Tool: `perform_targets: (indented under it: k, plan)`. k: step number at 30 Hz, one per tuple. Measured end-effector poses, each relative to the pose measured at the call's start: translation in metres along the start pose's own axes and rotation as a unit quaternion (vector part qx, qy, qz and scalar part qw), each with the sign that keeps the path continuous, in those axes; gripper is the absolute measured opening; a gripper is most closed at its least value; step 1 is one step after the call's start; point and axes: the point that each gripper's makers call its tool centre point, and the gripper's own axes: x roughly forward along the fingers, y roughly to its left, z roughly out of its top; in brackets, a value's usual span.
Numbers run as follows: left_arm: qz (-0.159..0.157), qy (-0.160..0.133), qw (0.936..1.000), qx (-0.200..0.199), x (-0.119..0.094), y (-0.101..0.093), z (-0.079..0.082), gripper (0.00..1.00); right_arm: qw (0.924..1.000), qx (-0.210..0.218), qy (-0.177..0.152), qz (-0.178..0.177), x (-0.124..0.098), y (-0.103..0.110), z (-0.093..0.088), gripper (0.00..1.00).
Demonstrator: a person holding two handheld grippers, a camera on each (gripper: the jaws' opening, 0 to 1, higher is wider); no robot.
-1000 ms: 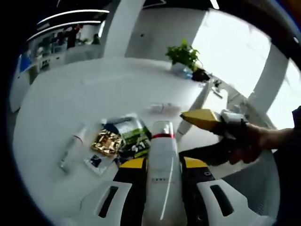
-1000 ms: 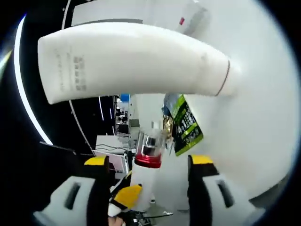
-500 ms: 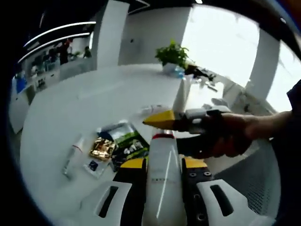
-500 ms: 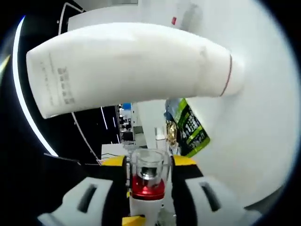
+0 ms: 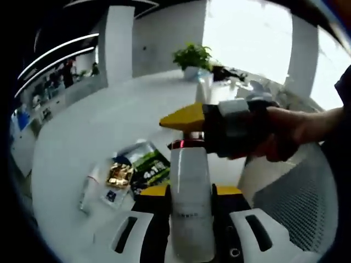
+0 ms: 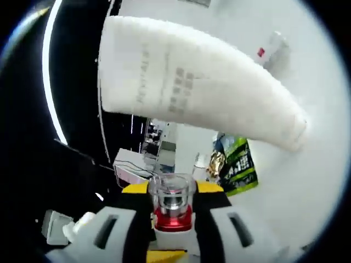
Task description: Arrange the skincare products in the storage area until every visible bottle or jar stands upright without overlapping.
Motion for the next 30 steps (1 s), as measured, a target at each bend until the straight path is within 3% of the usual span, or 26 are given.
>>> perform_targets:
  k: [3, 5, 6, 9, 10, 12, 14, 16, 18, 19, 22, 25, 26, 30]
  plan:
    - [0.0, 0.004, 1.0, 0.008, 0.004, 0.001, 0.001, 0.25, 0.996, -0.089, 0.006, 0.009, 0.0, 0.016, 0.002, 0.29]
    - [-0.001, 0.007, 0.9999, 0.011, 0.007, 0.003, 0.002, 0.25, 0.9826, -0.184, 0.02, 0.02, 0.0, 0.032, 0.001, 0.29]
    - [-0.004, 0.008, 0.9999, 0.01, 0.009, 0.003, 0.003, 0.25, 0.9783, -0.204, 0.023, 0.024, 0.001, 0.035, 0.001, 0.29]
    - [-0.013, 0.012, 0.9998, 0.009, 0.014, 0.004, 0.004, 0.25, 0.9468, -0.317, 0.042, 0.034, 0.003, 0.048, -0.003, 0.29]
    - [-0.016, 0.013, 0.9998, 0.009, 0.016, 0.004, 0.005, 0.25, 0.9311, -0.359, 0.049, 0.038, 0.004, 0.051, -0.005, 0.29]
    - [-0.026, 0.02, 0.9994, 0.014, 0.022, 0.002, 0.004, 0.25, 0.9078, -0.412, 0.062, 0.046, 0.006, 0.054, -0.01, 0.28]
    - [-0.031, 0.028, 0.9989, 0.021, 0.027, 0.0, 0.003, 0.25, 0.8985, -0.431, 0.067, 0.047, 0.005, 0.051, -0.012, 0.28]
    - [-0.038, 0.034, 0.9983, 0.029, 0.032, -0.003, 0.001, 0.25, 0.8937, -0.44, 0.076, 0.039, 0.002, 0.044, -0.012, 0.28]
    - [-0.05, 0.032, 0.9979, 0.029, 0.038, -0.006, 0.0, 0.25, 0.8749, -0.475, 0.085, 0.042, 0.0, 0.043, -0.014, 0.28]
    - [-0.056, 0.03, 0.9976, 0.029, 0.041, -0.009, 0.0, 0.25, 0.8616, -0.498, 0.089, 0.042, -0.001, 0.042, -0.017, 0.28]
    - [-0.065, 0.041, 0.9957, 0.05, 0.048, -0.014, -0.004, 0.25, 0.8404, -0.53, 0.103, 0.041, -0.005, 0.036, -0.023, 0.28]
    - [-0.07, 0.048, 0.9946, 0.06, 0.053, -0.017, -0.008, 0.25, 0.833, -0.541, 0.111, 0.037, -0.005, 0.031, -0.026, 0.29]
    - [-0.07, 0.041, 0.9949, 0.06, 0.052, -0.016, -0.005, 0.25, 0.8252, -0.553, 0.11, 0.041, -0.004, 0.033, -0.025, 0.29]
    - [-0.063, 0.022, 0.9949, 0.075, 0.055, -0.015, -0.003, 0.26, 0.823, -0.554, 0.114, 0.051, -0.006, 0.031, -0.021, 0.29]
